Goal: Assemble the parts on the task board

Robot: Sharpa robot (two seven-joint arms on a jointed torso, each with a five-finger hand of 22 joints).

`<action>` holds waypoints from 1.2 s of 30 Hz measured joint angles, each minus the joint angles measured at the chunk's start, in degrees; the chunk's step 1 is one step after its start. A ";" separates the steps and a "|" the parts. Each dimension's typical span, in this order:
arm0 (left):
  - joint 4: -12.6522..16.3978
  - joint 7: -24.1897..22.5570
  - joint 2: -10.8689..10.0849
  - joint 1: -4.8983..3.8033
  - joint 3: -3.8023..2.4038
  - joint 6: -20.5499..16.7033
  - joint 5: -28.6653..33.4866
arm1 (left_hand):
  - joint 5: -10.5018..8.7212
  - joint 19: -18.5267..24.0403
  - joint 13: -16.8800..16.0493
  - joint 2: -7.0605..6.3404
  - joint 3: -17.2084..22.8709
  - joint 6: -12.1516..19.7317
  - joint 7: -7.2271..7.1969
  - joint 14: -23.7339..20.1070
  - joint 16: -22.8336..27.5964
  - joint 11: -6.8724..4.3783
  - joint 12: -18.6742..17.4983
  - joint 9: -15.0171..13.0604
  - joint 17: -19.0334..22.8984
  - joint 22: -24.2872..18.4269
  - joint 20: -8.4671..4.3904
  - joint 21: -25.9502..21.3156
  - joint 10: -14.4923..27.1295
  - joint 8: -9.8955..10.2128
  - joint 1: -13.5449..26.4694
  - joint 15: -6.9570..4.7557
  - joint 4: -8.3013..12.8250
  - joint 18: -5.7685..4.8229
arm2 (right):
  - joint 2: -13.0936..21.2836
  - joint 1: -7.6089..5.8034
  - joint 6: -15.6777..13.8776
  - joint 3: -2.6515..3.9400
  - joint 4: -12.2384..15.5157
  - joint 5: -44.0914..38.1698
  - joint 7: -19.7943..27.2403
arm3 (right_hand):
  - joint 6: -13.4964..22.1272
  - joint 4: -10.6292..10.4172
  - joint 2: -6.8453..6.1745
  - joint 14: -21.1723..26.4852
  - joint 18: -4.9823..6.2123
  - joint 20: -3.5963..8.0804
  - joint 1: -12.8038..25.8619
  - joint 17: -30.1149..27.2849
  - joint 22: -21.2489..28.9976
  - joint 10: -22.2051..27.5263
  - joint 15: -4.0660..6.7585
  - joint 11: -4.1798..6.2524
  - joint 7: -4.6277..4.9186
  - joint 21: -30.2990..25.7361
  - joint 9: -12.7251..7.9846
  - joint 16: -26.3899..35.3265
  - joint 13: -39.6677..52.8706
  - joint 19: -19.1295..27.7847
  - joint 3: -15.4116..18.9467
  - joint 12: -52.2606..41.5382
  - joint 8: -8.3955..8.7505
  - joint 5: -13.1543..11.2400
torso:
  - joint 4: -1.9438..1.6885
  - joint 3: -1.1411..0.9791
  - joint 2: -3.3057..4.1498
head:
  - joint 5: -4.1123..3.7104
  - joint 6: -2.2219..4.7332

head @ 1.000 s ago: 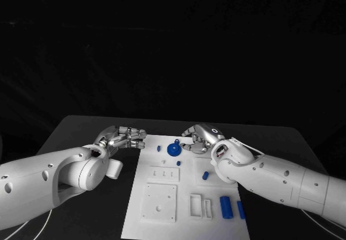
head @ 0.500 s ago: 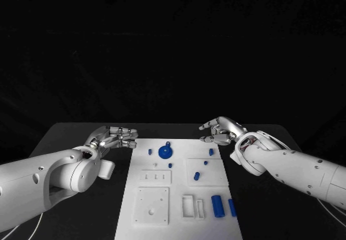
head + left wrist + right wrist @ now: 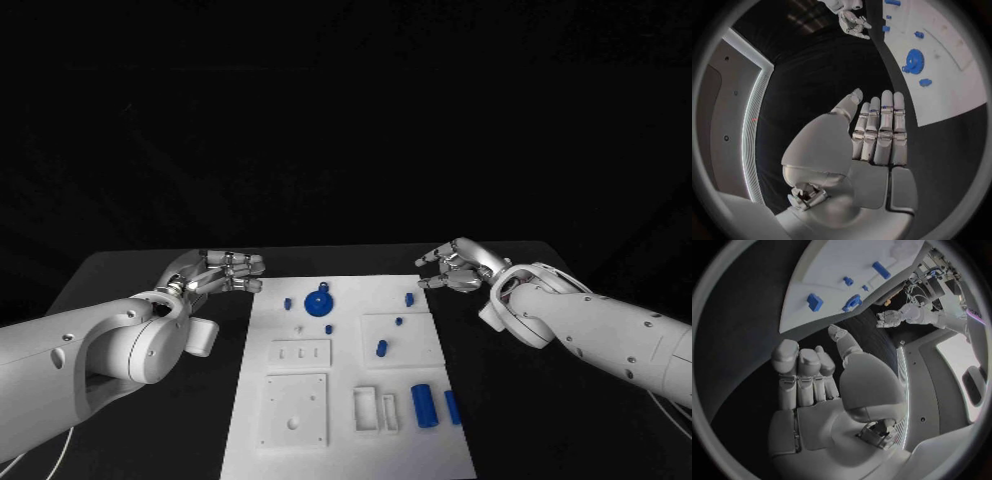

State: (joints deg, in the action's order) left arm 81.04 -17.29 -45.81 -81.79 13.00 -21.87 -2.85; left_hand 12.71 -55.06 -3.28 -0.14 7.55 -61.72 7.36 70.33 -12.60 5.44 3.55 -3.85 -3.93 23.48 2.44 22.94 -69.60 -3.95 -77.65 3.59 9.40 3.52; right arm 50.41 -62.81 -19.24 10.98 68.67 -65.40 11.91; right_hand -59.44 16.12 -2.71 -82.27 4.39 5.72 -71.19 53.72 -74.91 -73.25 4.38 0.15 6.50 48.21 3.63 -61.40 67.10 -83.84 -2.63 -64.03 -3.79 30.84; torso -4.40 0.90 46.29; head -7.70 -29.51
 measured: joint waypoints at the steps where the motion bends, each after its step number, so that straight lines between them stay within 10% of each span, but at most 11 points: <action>1: -0.01 0.00 0.01 0.00 0.00 0.06 0.00 | -0.14 0.00 0.00 0.00 -0.01 0.00 0.00 0.00 0.01 0.00 0.00 0.00 0.00 0.00 0.00 0.00 0.00 0.00 0.00 0.00 0.00 0.00 | -0.07 0.10 0.27 0.00 -0.13 -0.10 0.02 | 0.23 0.00 -0.02 0.01 0.00 0.00 -0.03 0.00 0.00 0.07 0.00 -0.05 -0.09 0.00 0.00 0.00 0.00 0.00 0.00 0.00 0.00 0.00 | 0.00 0.02 0.00 | -0.07 -0.07; 29: 0.10 0.01 0.12 0.15 0.03 0.83 -0.06 | -0.14 0.20 0.00 0.22 -0.71 0.20 0.20 -0.22 0.01 0.20 0.00 0.00 0.00 -0.77 0.21 -1.05 0.62 0.00 0.22 0.21 0.71 0.00 | -3.36 3.77 3.08 0.13 -4.39 -4.44 -1.43 | 4.86 -1.44 0.54 0.08 0.00 -0.62 -1.92 0.77 0.00 0.37 -0.31 -0.36 0.45 -0.30 -0.05 0.00 -0.24 -0.20 5.06 0.00 0.02 -1.77 | -0.34 0.31 0.00 | -0.62 -1.80; 36: 0.12 0.06 0.04 0.16 0.03 0.88 -0.07 | -0.14 0.20 0.00 0.22 -0.71 0.20 0.20 -0.22 0.00 0.20 0.00 0.00 0.00 -0.78 0.21 -1.11 0.62 0.00 0.22 0.21 0.71 0.00 | -3.62 4.08 3.01 0.08 -4.77 -4.29 -1.53 | 1.66 -1.20 2.67 -0.02 0.00 -0.62 -0.96 1.16 0.01 0.33 -0.40 -0.37 0.11 -0.30 -0.04 0.00 0.08 -0.20 3.63 0.00 0.02 -4.15 | -0.40 0.38 -0.02 | -0.62 -1.86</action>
State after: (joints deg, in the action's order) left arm 81.16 -17.24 -45.77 -81.63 13.03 -20.99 -2.93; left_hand 12.58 -54.86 -3.29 0.08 6.84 -61.51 7.56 70.11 -12.59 5.64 3.55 -3.85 -3.93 22.70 2.65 21.83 -68.98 -3.95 -77.42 3.80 10.11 3.52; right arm 46.79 -58.73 -16.23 11.06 63.89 -69.69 10.39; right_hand -57.78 14.92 -0.05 -82.28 4.38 5.10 -72.15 54.89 -74.91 -72.92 3.98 -0.22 6.60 47.91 3.59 -61.41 67.18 -84.04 1.00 -64.03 -3.78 26.69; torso -4.80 1.28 46.27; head -8.32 -31.37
